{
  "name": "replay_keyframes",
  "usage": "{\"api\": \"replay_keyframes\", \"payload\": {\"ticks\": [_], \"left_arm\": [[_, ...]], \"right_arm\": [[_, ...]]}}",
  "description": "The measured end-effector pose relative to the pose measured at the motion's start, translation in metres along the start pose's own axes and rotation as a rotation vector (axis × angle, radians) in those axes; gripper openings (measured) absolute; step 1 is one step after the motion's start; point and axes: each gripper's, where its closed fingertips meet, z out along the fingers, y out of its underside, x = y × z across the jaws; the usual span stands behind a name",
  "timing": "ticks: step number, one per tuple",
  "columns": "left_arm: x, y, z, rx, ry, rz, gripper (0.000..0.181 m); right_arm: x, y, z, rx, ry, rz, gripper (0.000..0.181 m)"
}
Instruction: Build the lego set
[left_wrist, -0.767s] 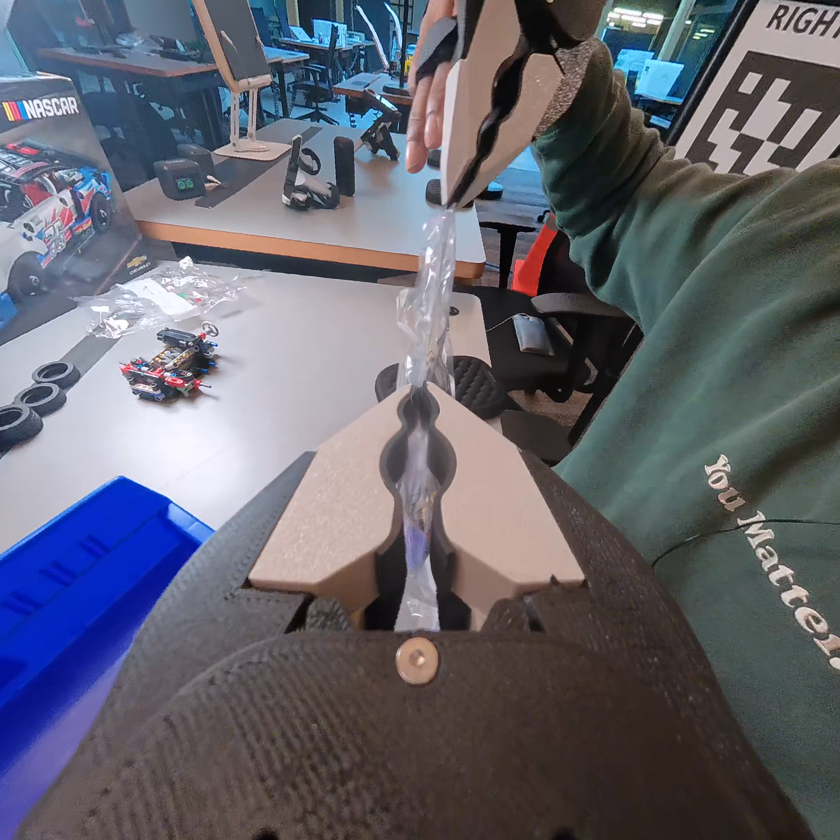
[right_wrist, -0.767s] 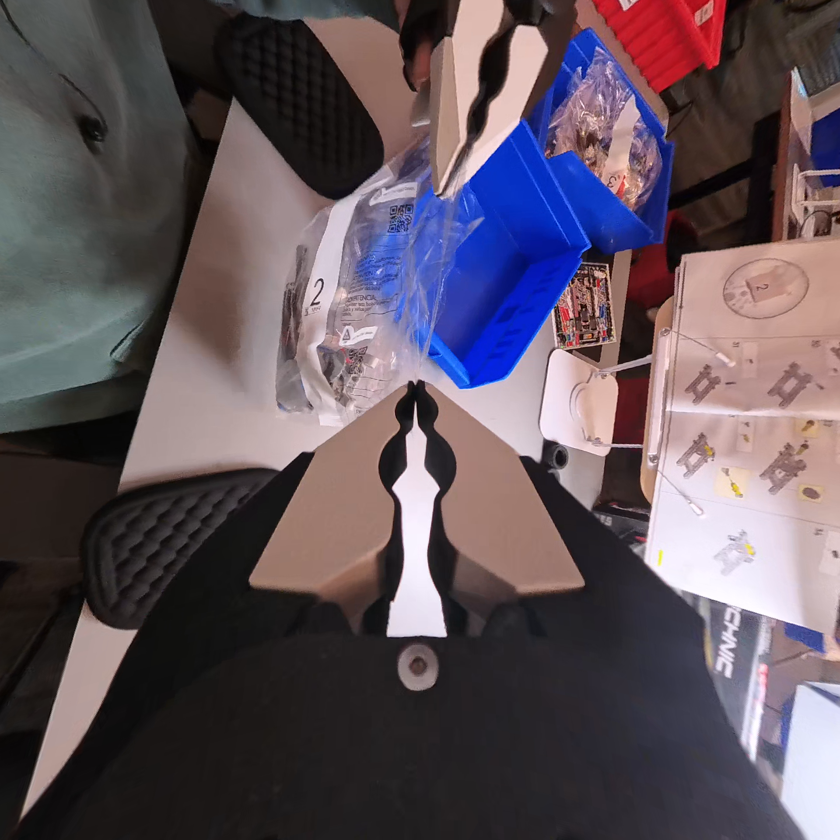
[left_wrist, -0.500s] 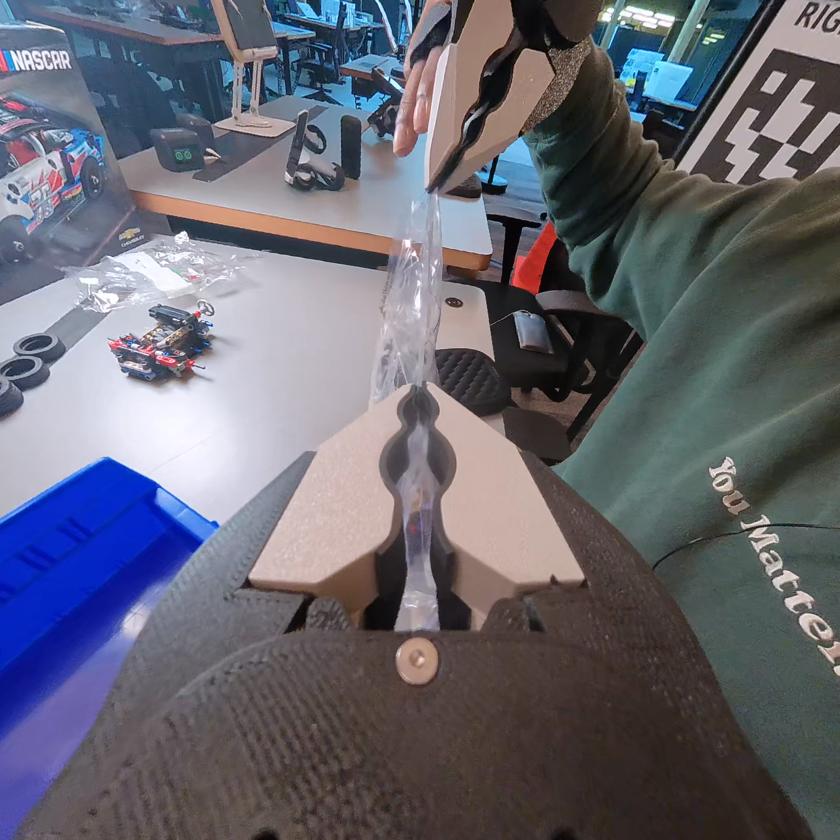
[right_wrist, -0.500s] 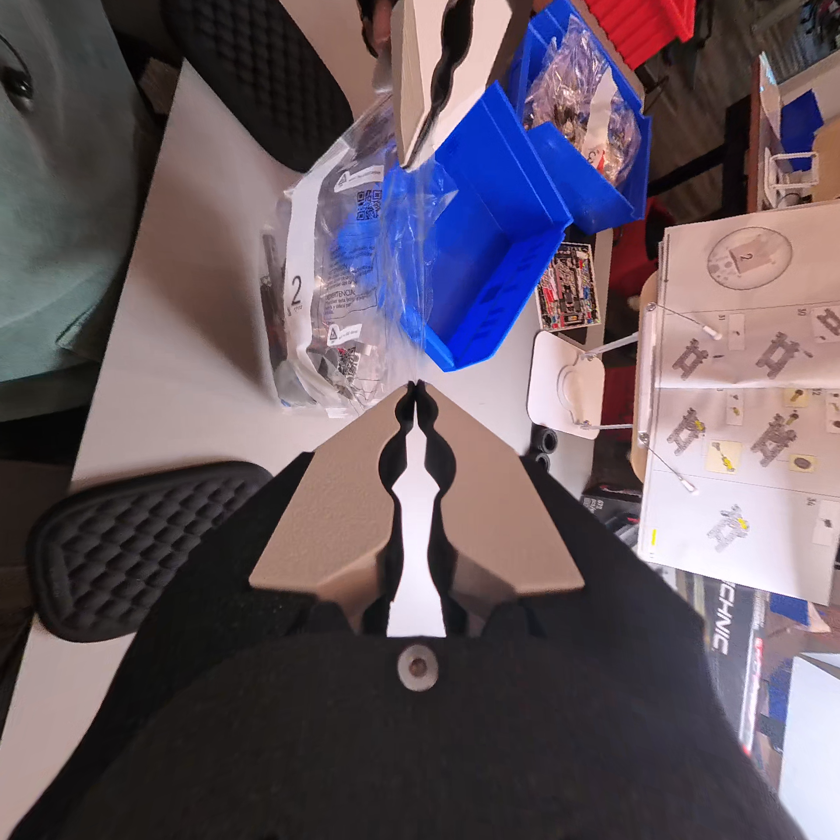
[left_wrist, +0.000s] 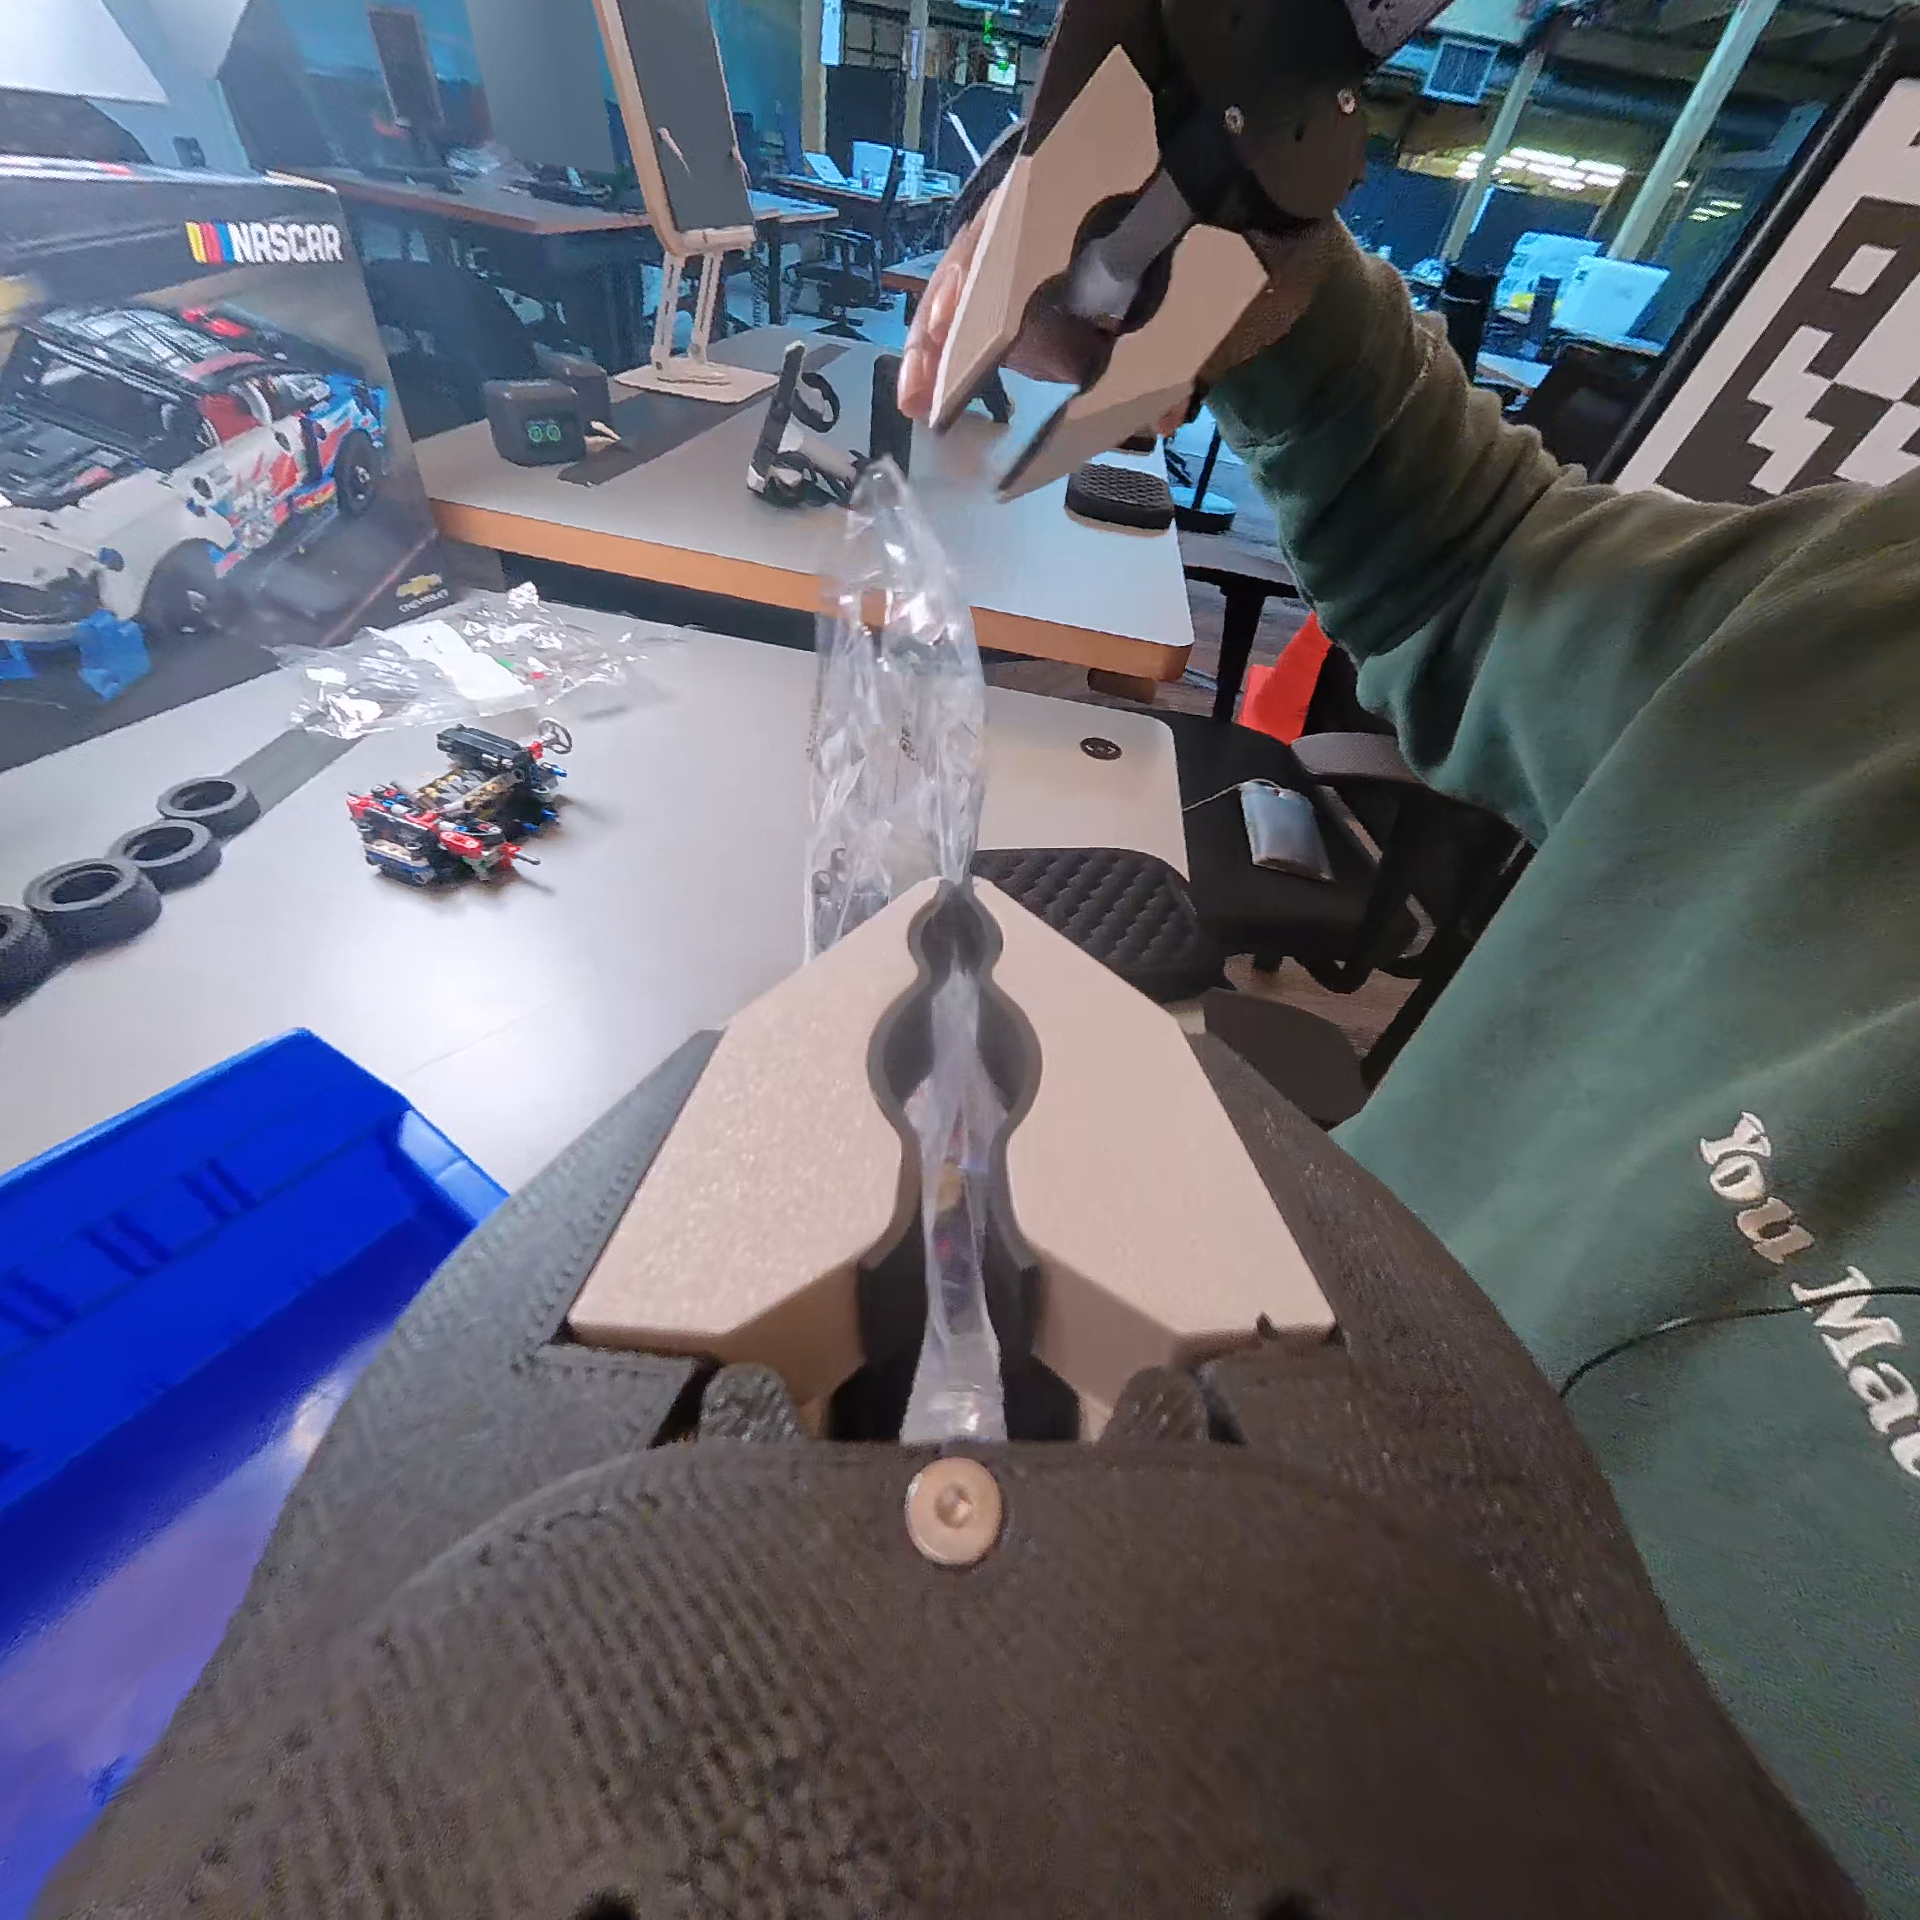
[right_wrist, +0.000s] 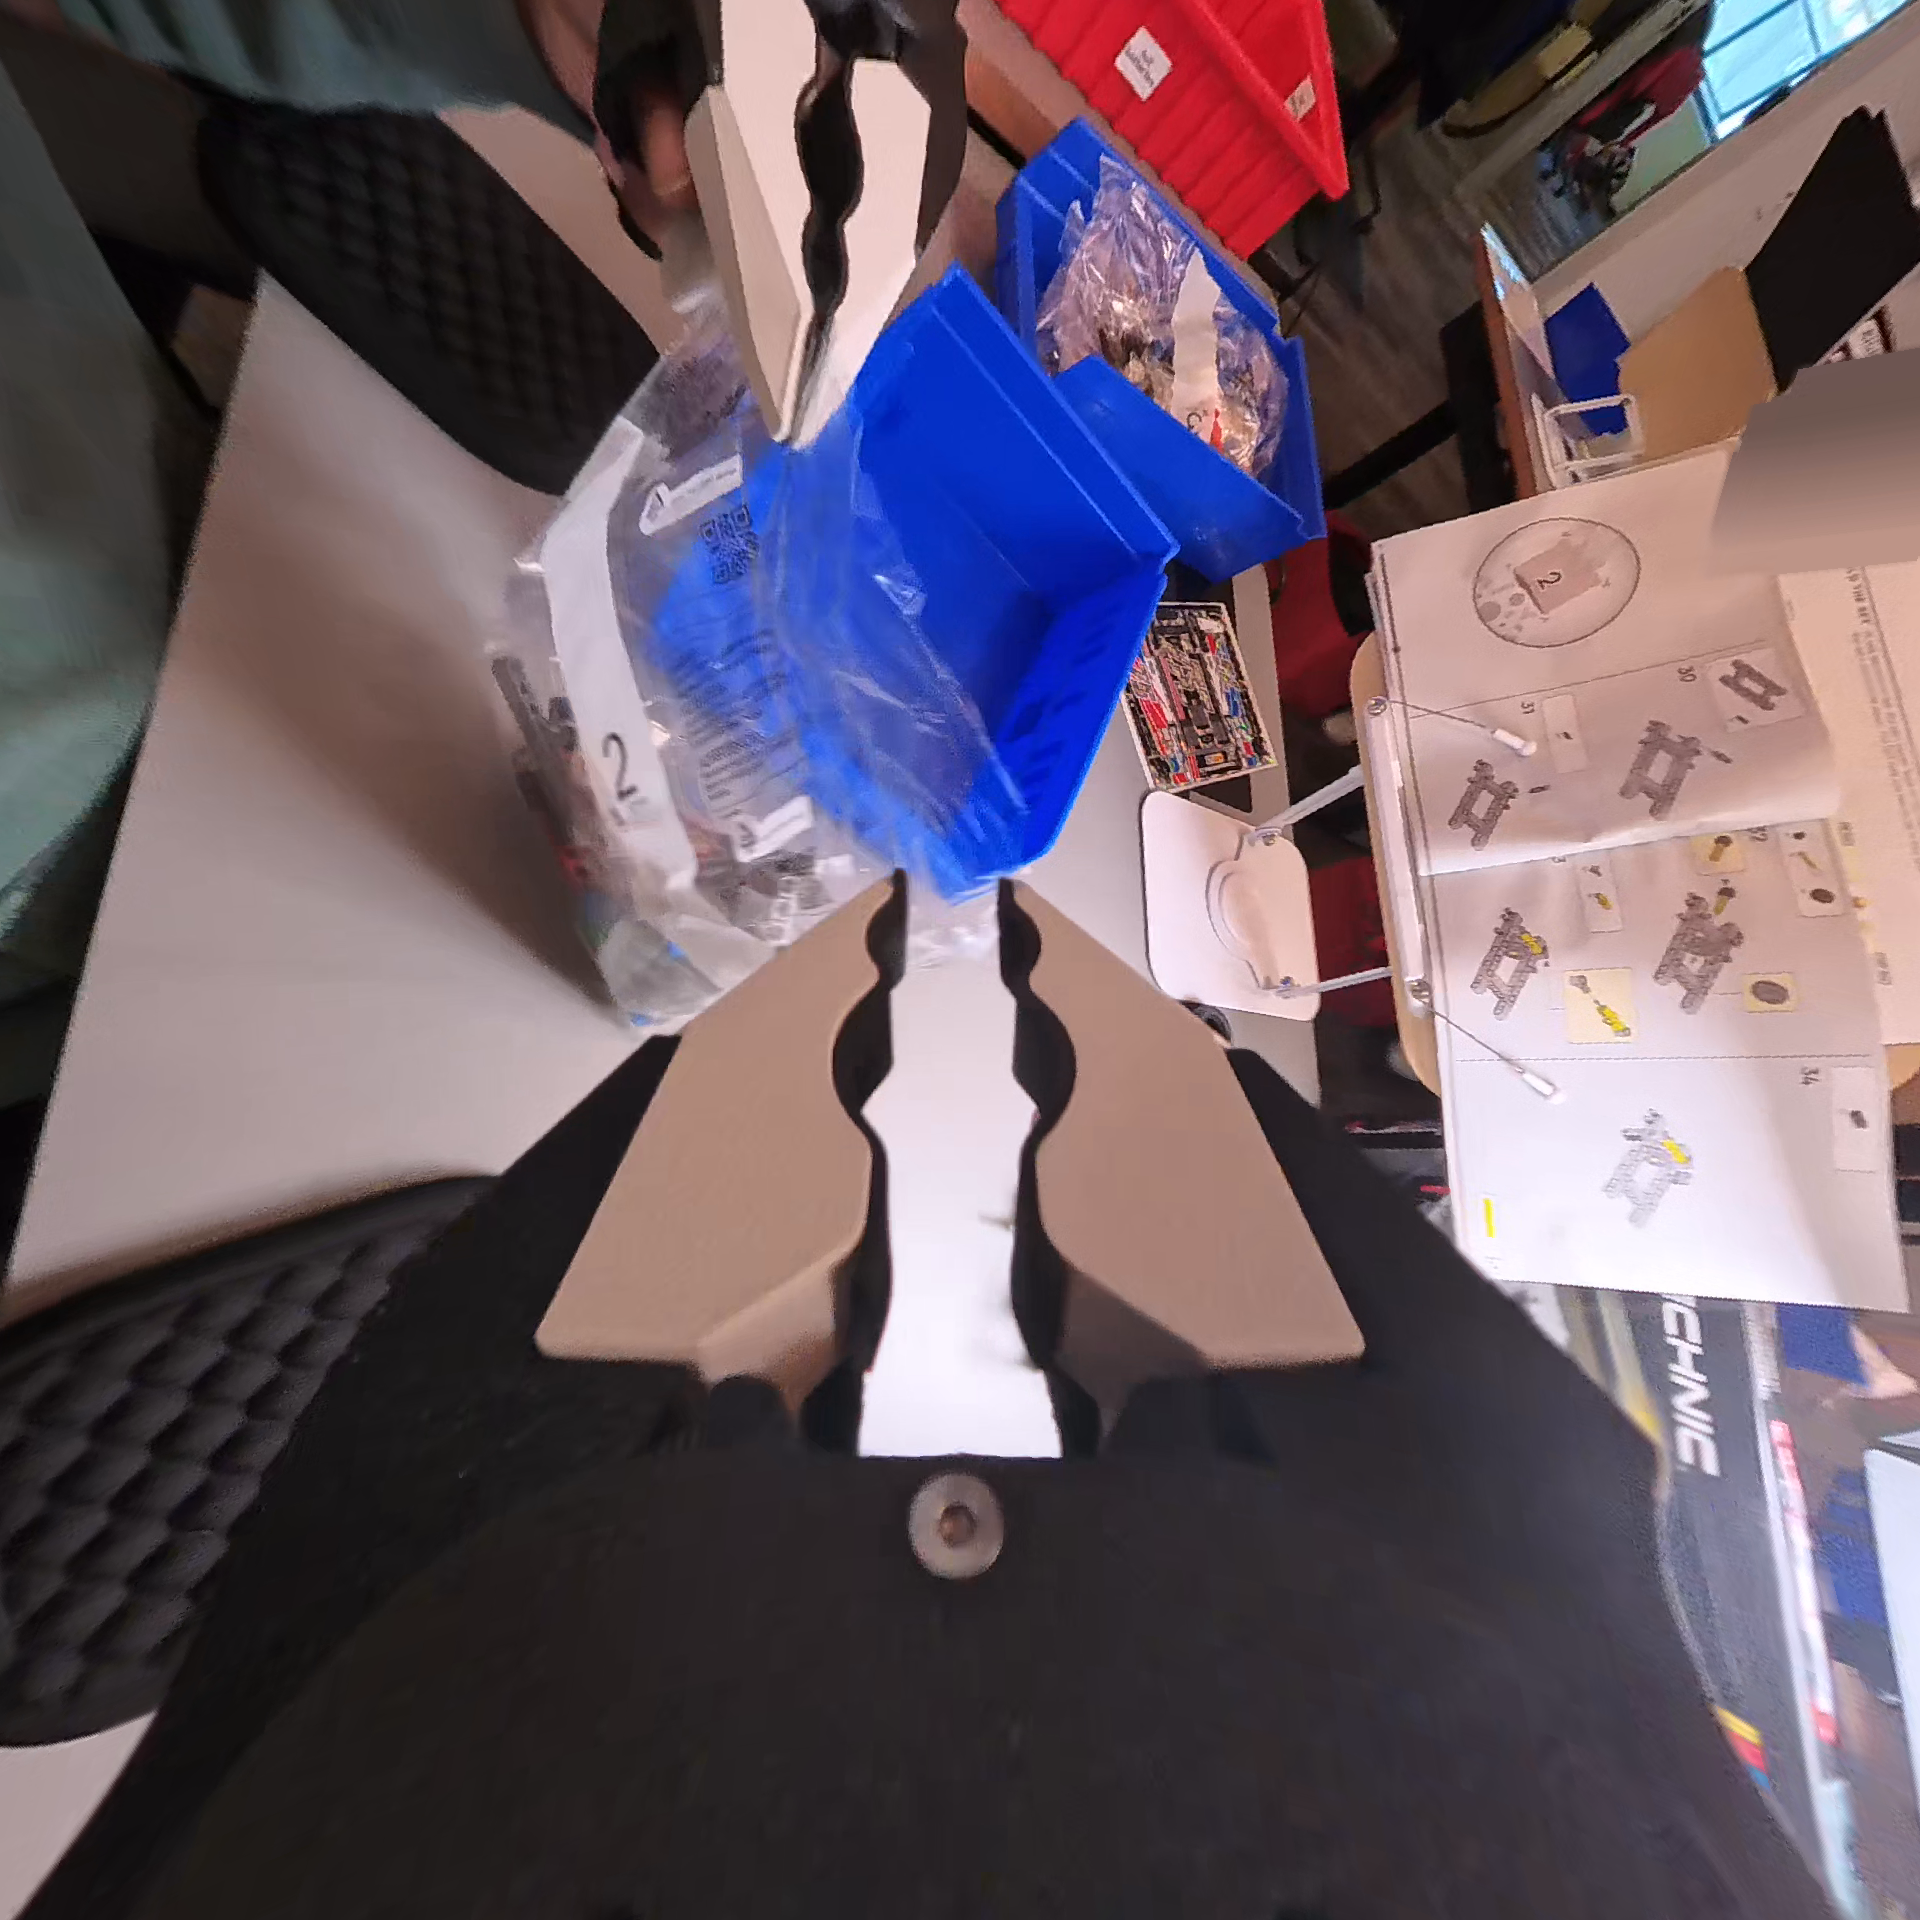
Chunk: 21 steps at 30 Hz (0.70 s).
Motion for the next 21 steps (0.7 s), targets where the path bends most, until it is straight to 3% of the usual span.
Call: {"api": "replay_keyframes", "payload": {"ticks": [1, 3, 9, 14, 17, 19, 21], "left_arm": [[-0.002, -0.002, -0.002, 0.011, -0.014, 0.007, 0.000], [-0.006, -0.005, -0.006, 0.035, -0.026, 0.015, 0.000], [-0.016, -0.004, -0.015, 0.095, -0.032, 0.050, 0.000], [-0.025, -0.001, -0.022, 0.137, -0.043, 0.049, 0.000], [-0.037, 0.003, -0.029, 0.162, -0.055, 0.014, 0.000], [-0.046, 0.007, -0.034, 0.168, -0.060, -0.021, 0.000], [-0.056, 0.012, -0.040, 0.169, -0.079, -0.053, 0.001]], "right_arm": [[-0.002, -0.001, -0.002, 0.005, -0.008, 0.024, 0.024], [-0.006, 0.003, -0.004, -0.001, -0.016, 0.076, 0.037], [-0.023, 0.045, 0.039, 0.066, 0.011, 0.236, 0.042], [-0.063, 0.086, 0.104, 0.100, -0.132, 0.418, 0.067], [-0.092, 0.105, 0.144, 0.150, -0.278, 0.545, 0.073], [-0.108, 0.116, 0.163, 0.136, -0.357, 0.573, 0.065], [-0.120, 0.113, 0.170, 0.160, -0.450, 0.578, 0.028]]}}
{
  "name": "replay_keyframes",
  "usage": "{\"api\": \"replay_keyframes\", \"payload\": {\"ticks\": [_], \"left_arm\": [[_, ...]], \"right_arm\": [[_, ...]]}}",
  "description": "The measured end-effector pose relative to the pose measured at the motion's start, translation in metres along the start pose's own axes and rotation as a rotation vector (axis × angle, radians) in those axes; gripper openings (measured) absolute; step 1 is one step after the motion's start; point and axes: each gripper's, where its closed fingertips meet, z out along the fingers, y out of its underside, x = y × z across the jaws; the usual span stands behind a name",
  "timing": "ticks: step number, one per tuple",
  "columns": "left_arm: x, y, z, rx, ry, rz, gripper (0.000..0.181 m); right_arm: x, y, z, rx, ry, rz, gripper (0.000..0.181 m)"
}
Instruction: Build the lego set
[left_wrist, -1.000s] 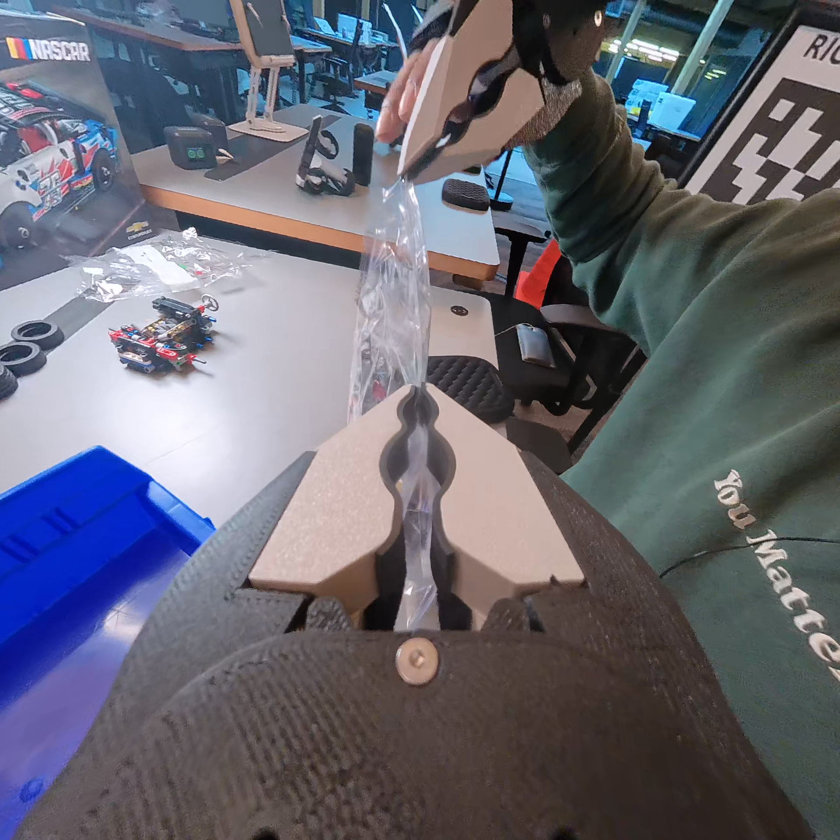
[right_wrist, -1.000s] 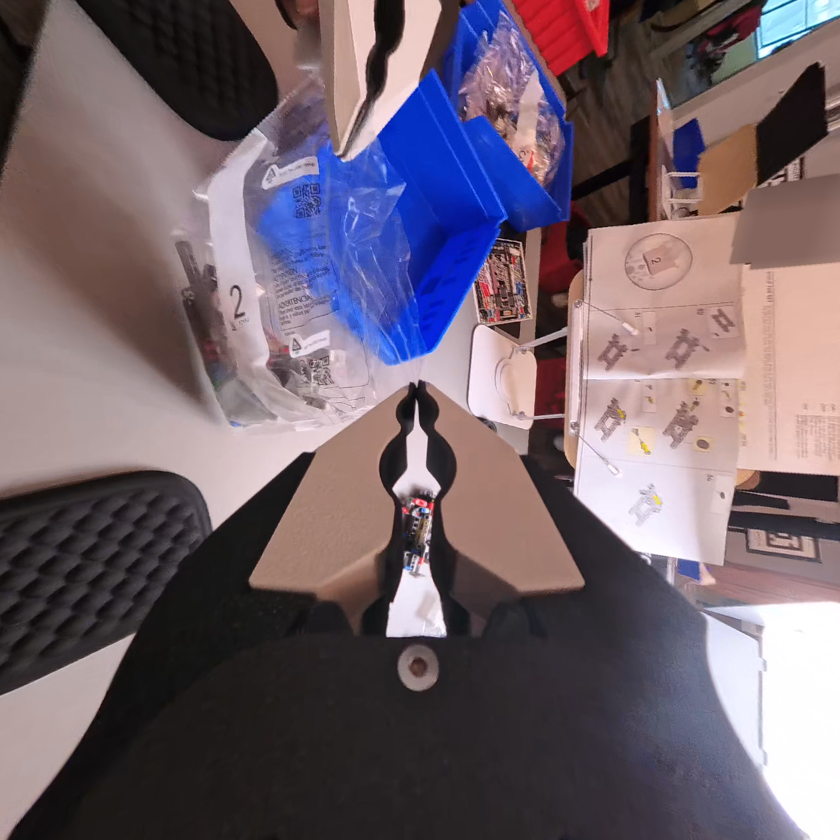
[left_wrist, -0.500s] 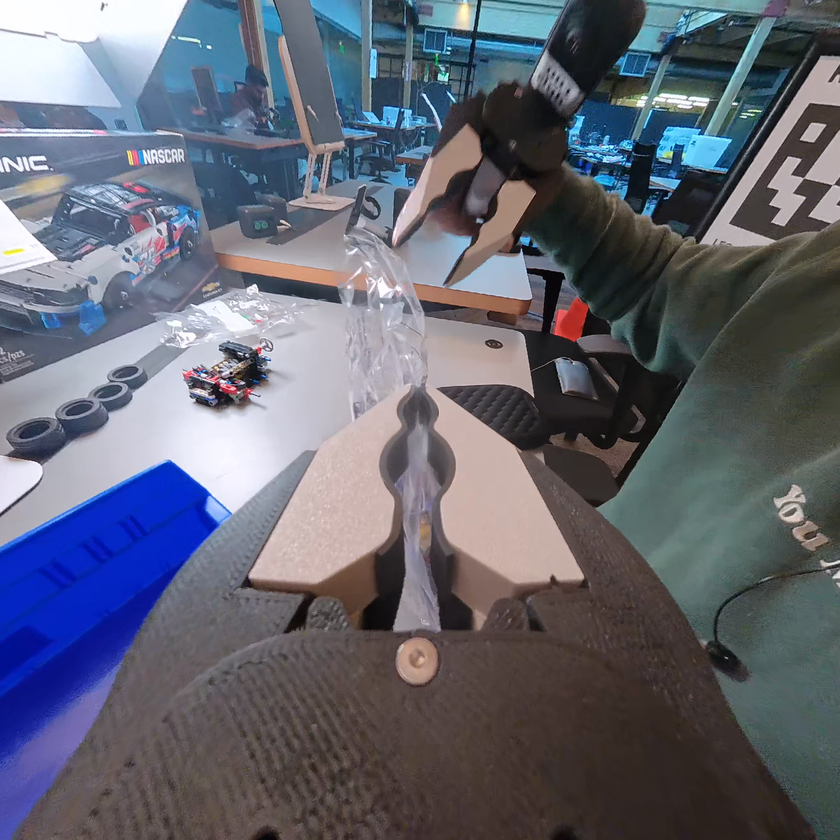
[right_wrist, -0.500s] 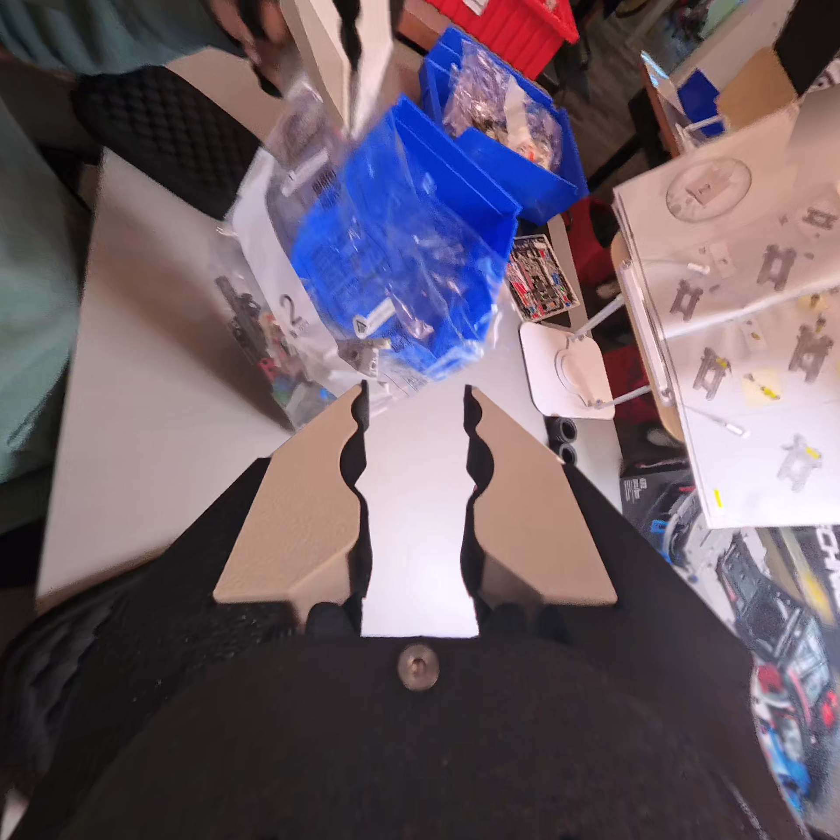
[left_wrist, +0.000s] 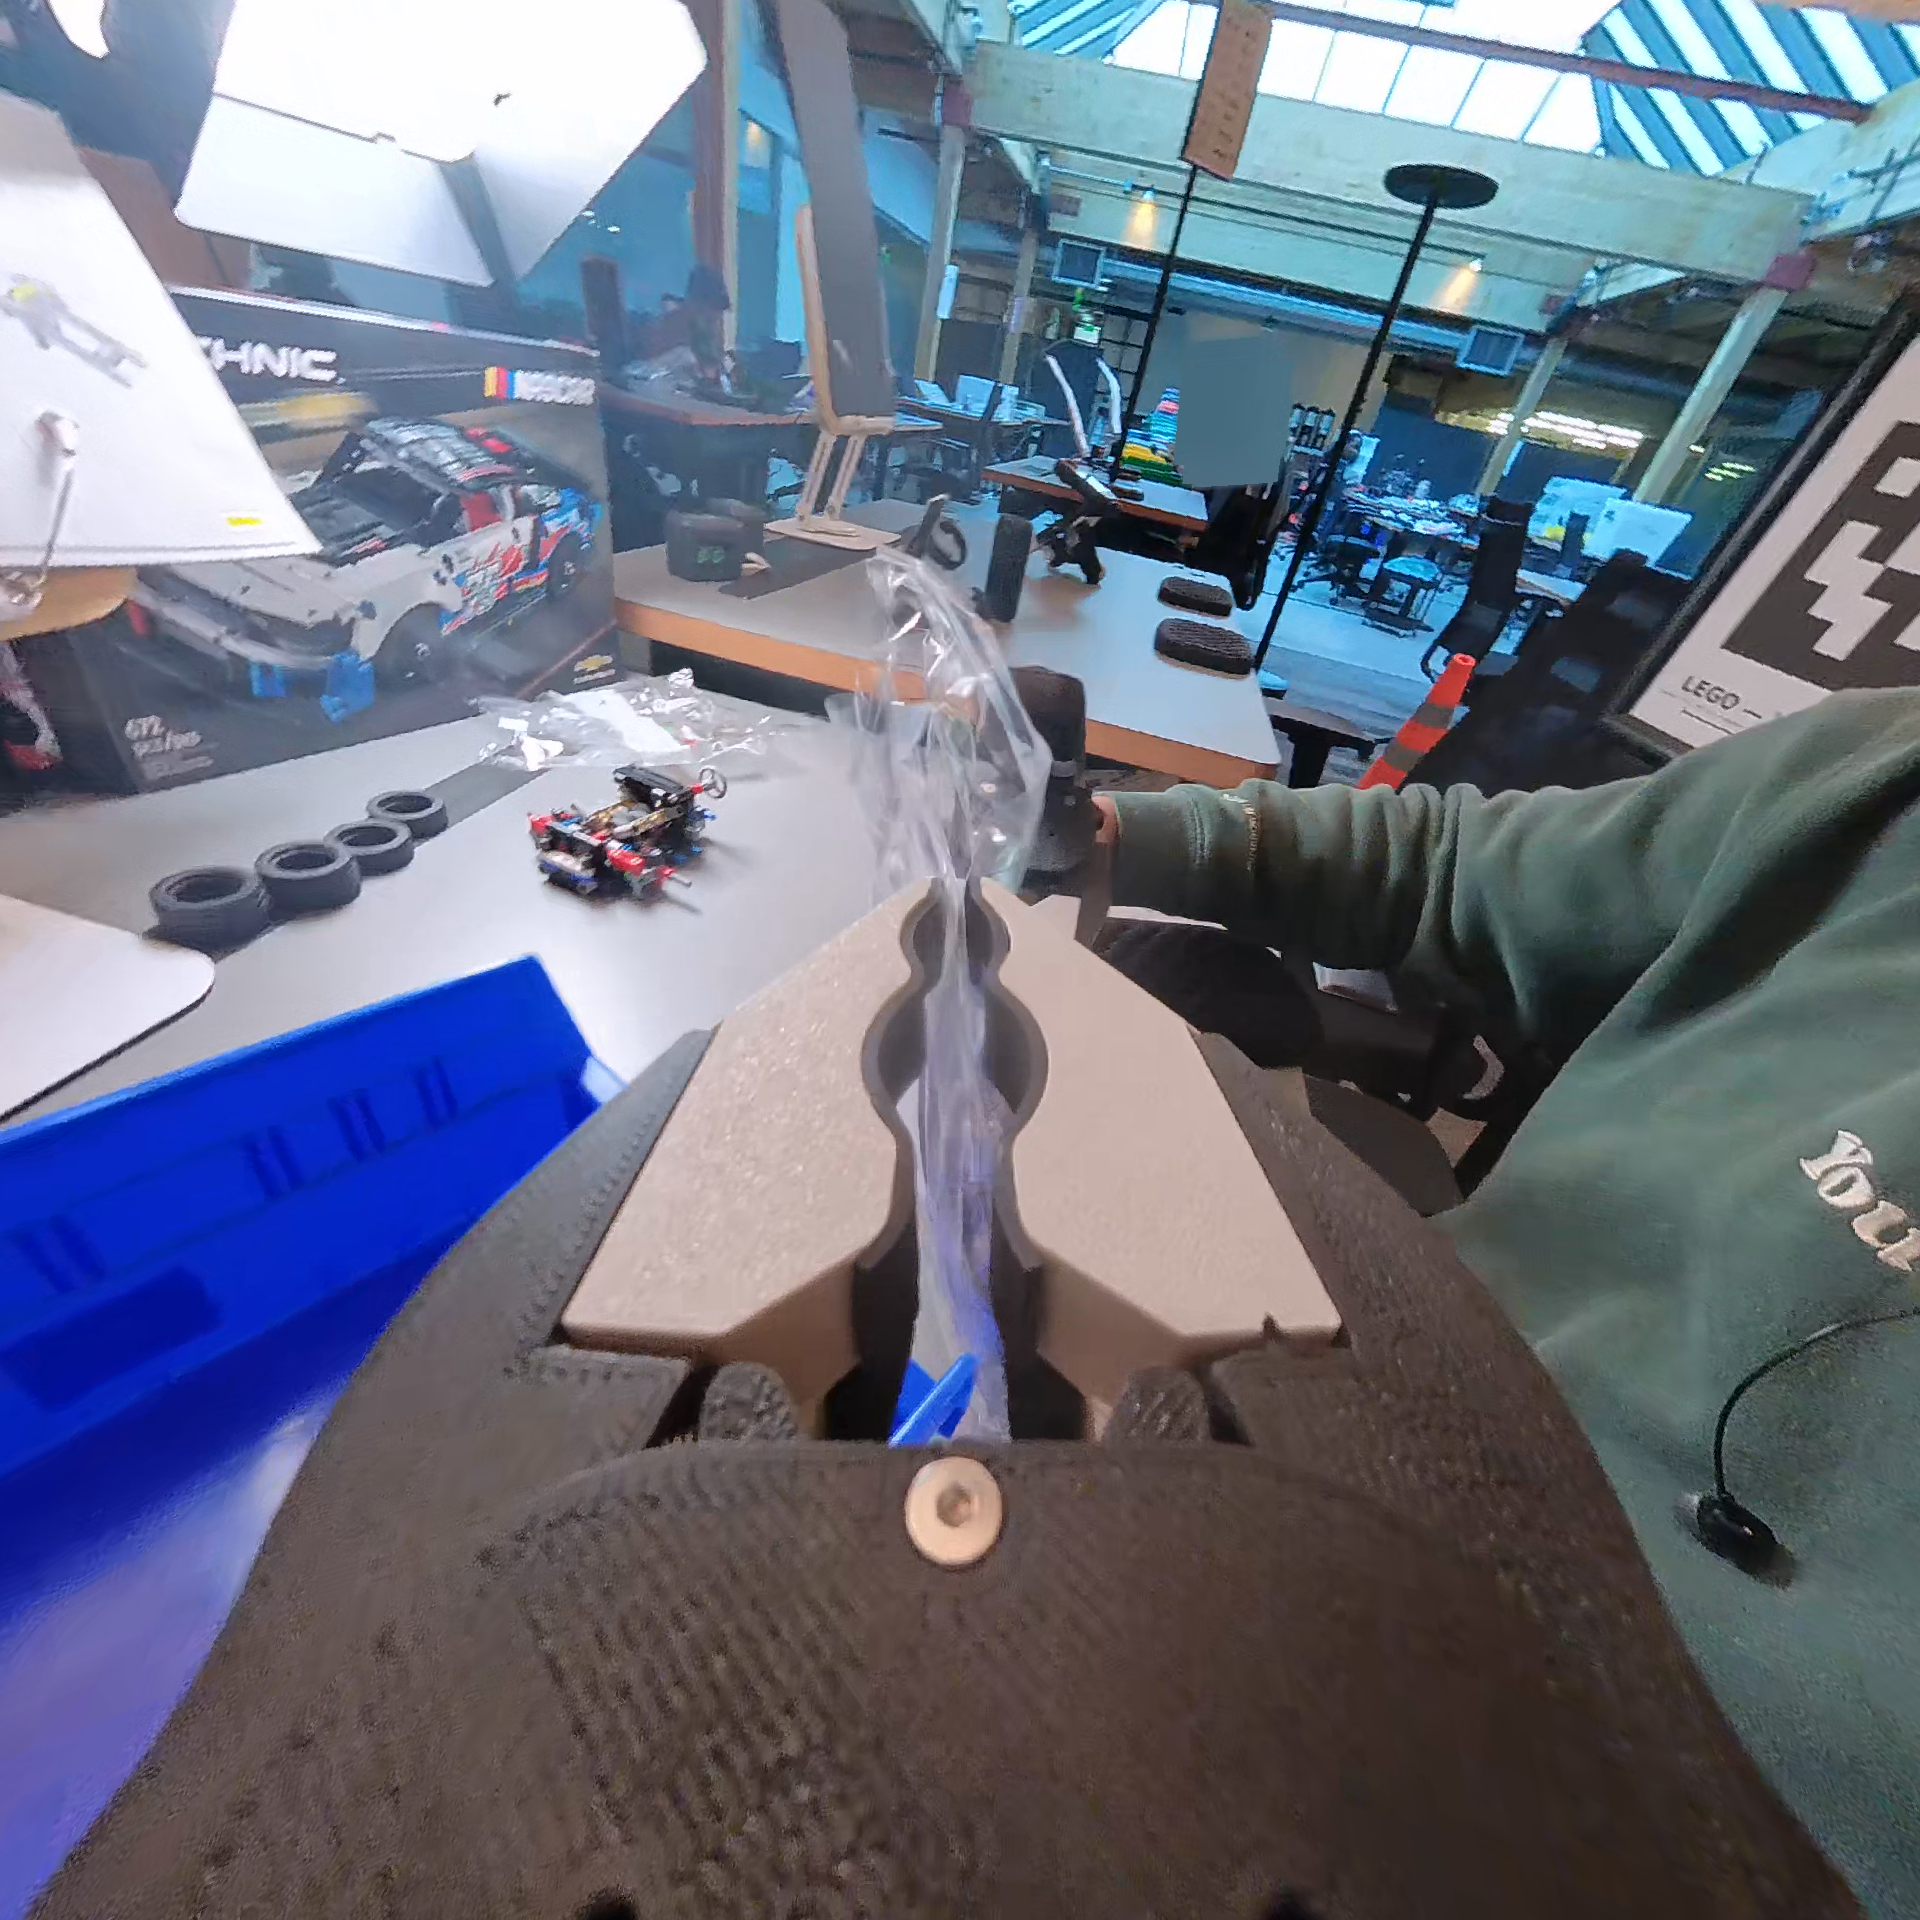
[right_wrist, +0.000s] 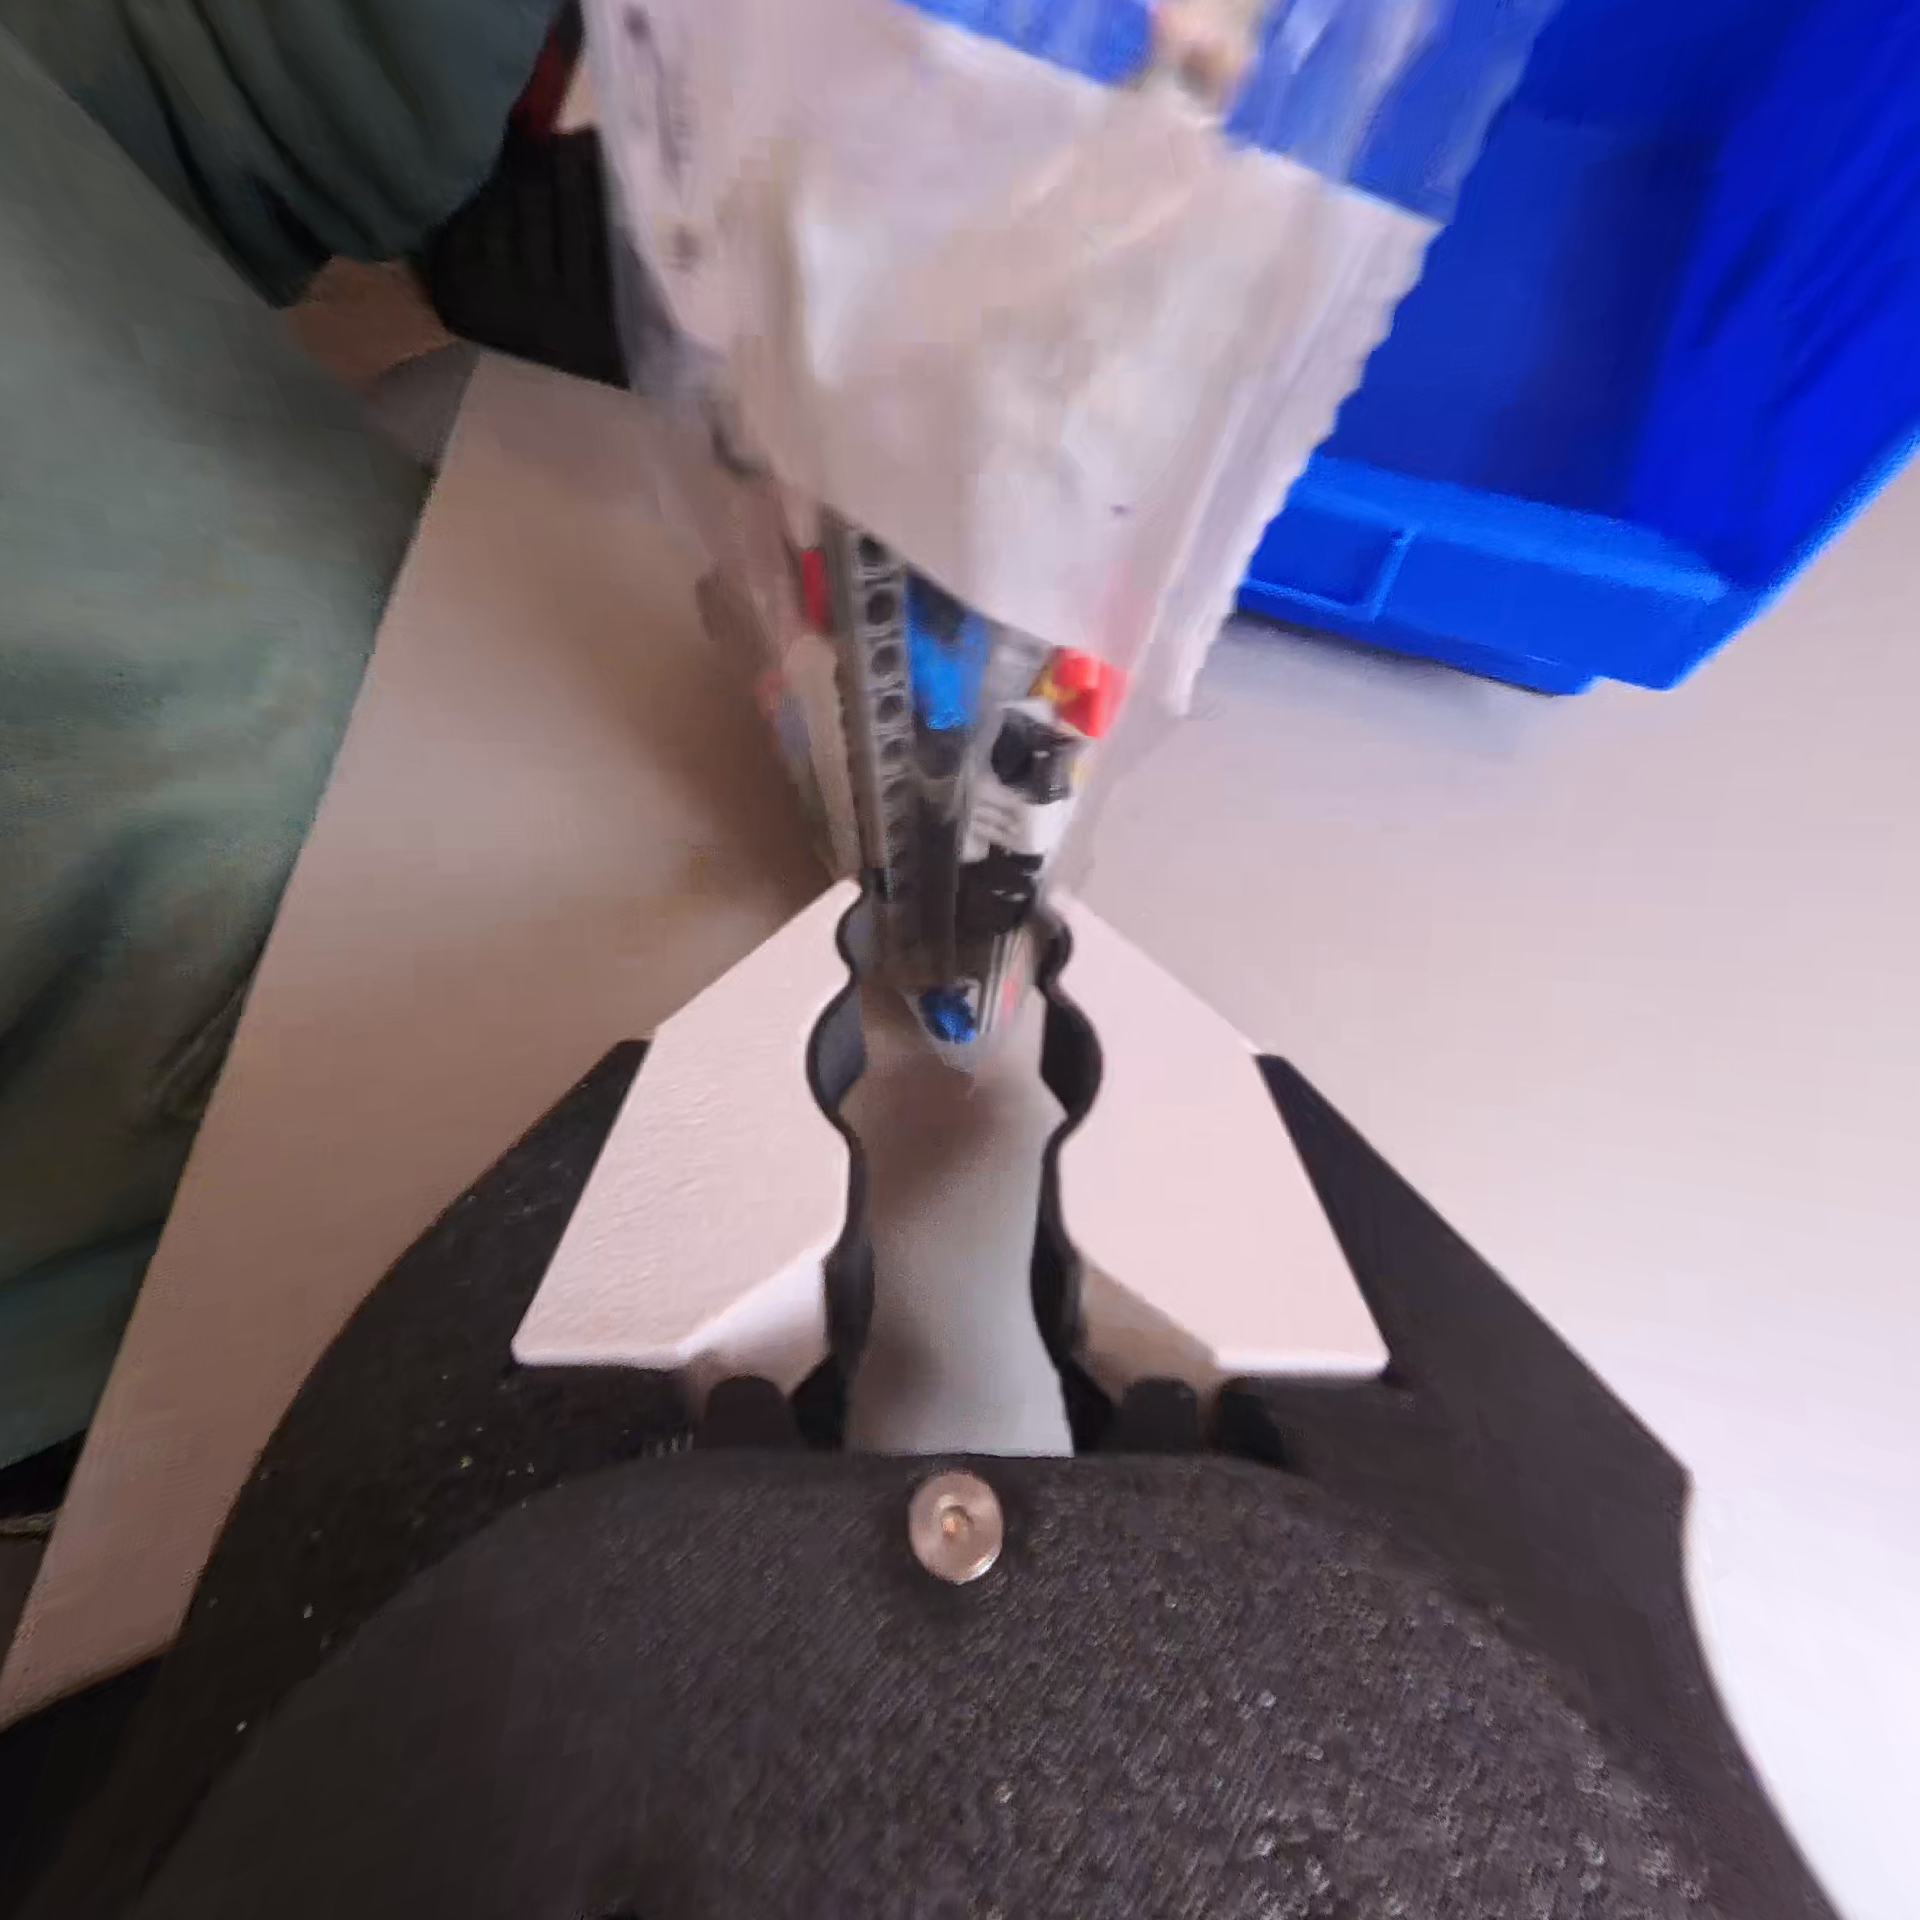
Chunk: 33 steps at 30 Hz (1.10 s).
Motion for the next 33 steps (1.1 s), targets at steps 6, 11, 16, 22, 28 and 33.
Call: {"api": "replay_keyframes", "payload": {"ticks": [6, 11, 16, 22, 28, 33], "left_arm": [[-0.038, 0.004, -0.025, 0.035, -0.087, -0.152, 0.001], [-0.081, 0.003, -0.056, 0.059, -0.170, -0.385, 0.002], [-0.153, 0.022, -0.101, 0.094, -0.363, -0.567, 0.016], [-0.148, 0.015, -0.157, 0.042, -0.605, -0.153, 0.047], [-0.017, 0.046, -0.132, -0.151, -0.403, 0.528, 0.043], [-0.005, 0.079, -0.122, -0.344, -0.482, 0.862, 0.049]], "right_arm": [[-0.011, -0.021, -0.009, 0.041, -0.155, 0.050, 0.006], [-0.004, -0.054, -0.018, 0.020, -0.224, 0.121, 0.003], [0.012, -0.078, 0.002, -0.008, -0.306, 0.372, 0.001], [0.018, -0.090, 0.025, 0.051, -0.401, 0.634, 0.000], [0.021, -0.097, 0.026, 0.157, -0.434, 0.776, 0.000], [0.029, -0.110, 0.031, 0.222, -0.400, 0.835, 0.000]]}}
